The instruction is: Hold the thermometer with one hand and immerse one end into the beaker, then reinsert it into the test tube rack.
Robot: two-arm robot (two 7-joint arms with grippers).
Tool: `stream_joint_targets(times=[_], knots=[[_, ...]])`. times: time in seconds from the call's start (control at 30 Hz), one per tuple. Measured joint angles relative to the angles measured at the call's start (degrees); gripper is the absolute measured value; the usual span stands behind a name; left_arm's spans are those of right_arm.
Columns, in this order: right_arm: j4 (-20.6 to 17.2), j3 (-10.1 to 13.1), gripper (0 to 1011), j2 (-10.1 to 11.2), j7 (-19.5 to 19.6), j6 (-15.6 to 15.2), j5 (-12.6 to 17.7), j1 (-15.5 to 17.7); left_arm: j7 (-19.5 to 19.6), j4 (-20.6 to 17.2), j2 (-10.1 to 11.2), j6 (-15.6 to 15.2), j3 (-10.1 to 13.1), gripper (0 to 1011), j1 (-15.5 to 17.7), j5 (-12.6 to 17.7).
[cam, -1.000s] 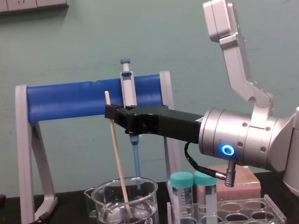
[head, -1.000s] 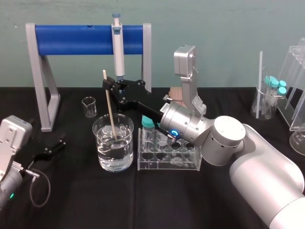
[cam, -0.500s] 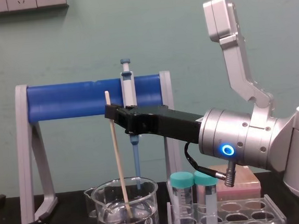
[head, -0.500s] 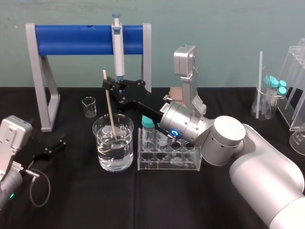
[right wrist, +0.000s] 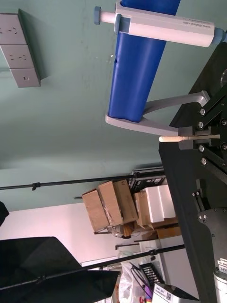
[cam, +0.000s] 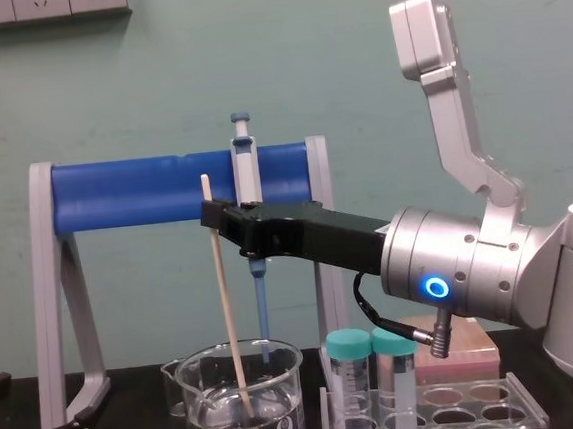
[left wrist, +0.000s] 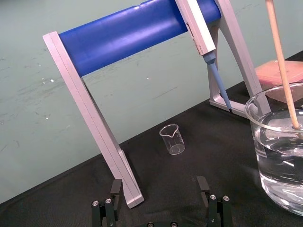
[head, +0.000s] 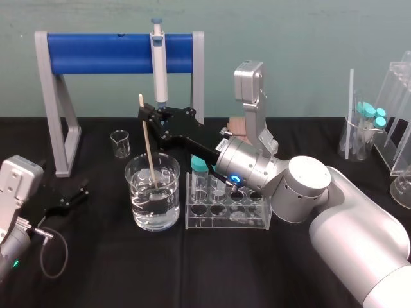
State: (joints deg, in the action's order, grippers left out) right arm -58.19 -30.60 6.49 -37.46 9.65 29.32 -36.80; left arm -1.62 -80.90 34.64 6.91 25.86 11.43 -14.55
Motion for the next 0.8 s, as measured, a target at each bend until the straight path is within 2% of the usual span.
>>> stream_joint_targets(times=[0.6,0.8], knots=[[0.0,0.0,38,0.0,0.0,0.0,0.0,0.0,0.0,0.0,0.0,0.0,0.0,1004,0.0,0.0],[-0.7,0.8,38,0.1,-1.6,0.9,1.3,0.3,0.0,0.0,0.0,0.0,0.0,1004,0.0,0.0]])
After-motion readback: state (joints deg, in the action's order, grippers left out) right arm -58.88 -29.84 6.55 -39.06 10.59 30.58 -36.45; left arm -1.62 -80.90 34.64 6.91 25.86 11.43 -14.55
